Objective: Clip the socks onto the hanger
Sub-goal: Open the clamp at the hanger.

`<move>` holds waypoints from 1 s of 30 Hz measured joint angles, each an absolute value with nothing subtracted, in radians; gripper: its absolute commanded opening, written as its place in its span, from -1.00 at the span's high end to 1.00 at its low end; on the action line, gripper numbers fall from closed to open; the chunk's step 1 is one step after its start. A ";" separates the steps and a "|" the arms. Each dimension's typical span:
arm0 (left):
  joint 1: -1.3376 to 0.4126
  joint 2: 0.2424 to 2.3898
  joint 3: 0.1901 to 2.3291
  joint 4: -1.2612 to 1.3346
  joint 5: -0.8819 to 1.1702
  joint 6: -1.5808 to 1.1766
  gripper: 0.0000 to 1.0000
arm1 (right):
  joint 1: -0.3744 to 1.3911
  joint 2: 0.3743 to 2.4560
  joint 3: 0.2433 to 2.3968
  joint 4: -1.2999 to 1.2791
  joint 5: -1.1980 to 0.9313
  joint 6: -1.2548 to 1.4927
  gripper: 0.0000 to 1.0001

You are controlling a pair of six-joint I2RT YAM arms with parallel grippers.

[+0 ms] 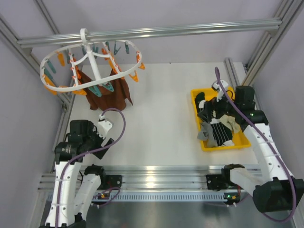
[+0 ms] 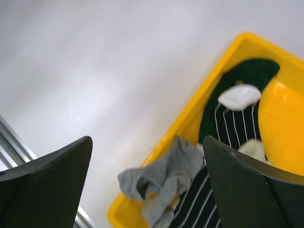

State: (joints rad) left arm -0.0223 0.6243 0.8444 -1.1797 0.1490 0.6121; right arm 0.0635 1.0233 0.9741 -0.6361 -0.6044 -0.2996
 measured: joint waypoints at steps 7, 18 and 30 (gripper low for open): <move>-0.022 0.598 0.979 -1.224 0.371 0.663 -0.90 | 0.288 1.087 0.985 -0.287 -0.686 -0.173 -0.86; -0.022 0.556 1.078 -1.104 0.747 0.597 -0.85 | 0.511 1.433 1.159 0.254 -0.685 -0.012 -0.62; -0.022 0.587 1.104 -0.721 0.804 0.178 -0.82 | 0.633 1.600 1.269 0.540 -0.651 0.036 -0.37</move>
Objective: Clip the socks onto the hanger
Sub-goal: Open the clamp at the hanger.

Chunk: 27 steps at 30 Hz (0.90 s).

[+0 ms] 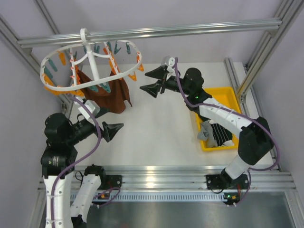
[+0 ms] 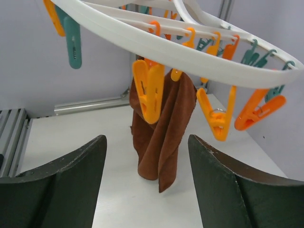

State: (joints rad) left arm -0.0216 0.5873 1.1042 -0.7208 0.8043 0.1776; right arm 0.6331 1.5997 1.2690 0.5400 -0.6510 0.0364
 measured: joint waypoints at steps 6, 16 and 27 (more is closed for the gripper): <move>-0.022 0.588 1.103 -0.633 0.815 0.093 -0.82 | 0.681 1.674 1.341 0.592 -0.647 0.013 -0.30; -0.022 0.607 1.109 -0.604 0.807 0.050 -0.81 | 0.687 1.779 1.443 0.606 -0.641 0.003 0.08; -0.022 0.639 1.109 -0.492 0.771 -0.083 -0.72 | 0.730 1.779 1.443 0.613 -0.671 -0.002 0.94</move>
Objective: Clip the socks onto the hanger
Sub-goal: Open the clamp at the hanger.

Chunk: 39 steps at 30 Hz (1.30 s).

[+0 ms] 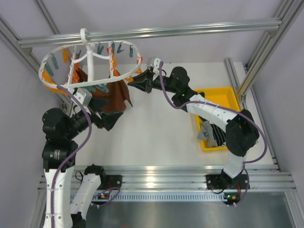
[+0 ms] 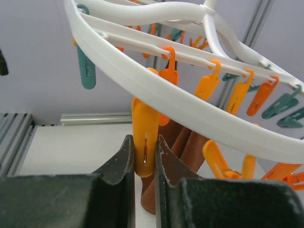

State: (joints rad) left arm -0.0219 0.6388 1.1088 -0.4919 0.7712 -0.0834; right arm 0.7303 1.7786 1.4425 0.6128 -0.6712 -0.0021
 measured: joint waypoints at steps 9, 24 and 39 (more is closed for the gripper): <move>-0.022 0.646 1.110 -0.439 0.682 -0.232 -0.48 | 0.796 1.774 1.438 0.606 -0.635 0.001 1.00; -0.022 0.727 1.105 -0.374 0.530 -0.542 -0.54 | 0.908 1.722 1.388 0.596 -0.434 0.038 1.00; -0.027 0.787 1.055 -0.197 0.492 -0.654 -0.45 | 0.944 1.716 1.388 0.566 -0.379 0.003 1.00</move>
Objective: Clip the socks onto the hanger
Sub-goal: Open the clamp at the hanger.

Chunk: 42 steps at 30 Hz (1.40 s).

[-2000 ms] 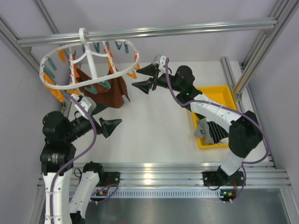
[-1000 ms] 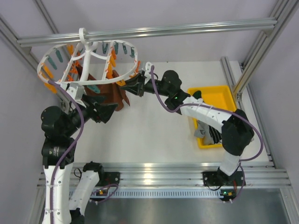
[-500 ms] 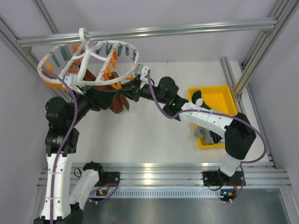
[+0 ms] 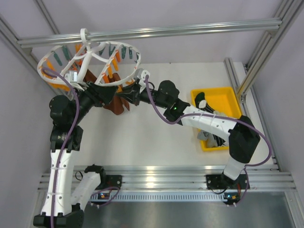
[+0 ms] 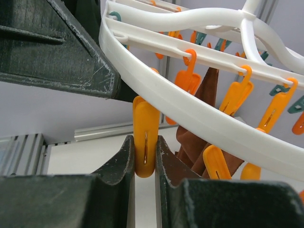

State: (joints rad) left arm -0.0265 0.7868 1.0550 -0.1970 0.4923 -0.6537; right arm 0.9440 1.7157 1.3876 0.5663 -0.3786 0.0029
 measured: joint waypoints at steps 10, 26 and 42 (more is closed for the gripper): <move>-0.116 0.794 1.041 -0.177 0.424 -0.628 -0.28 | 0.965 1.716 1.391 0.557 -0.297 -0.034 1.00; -0.205 0.817 1.045 -0.180 0.284 -0.592 -0.18 | 0.973 1.703 1.387 0.553 -0.237 -0.044 1.00; -0.270 0.828 1.053 -0.189 0.132 -0.588 -0.25 | 0.986 1.686 1.361 0.559 -0.200 -0.041 1.00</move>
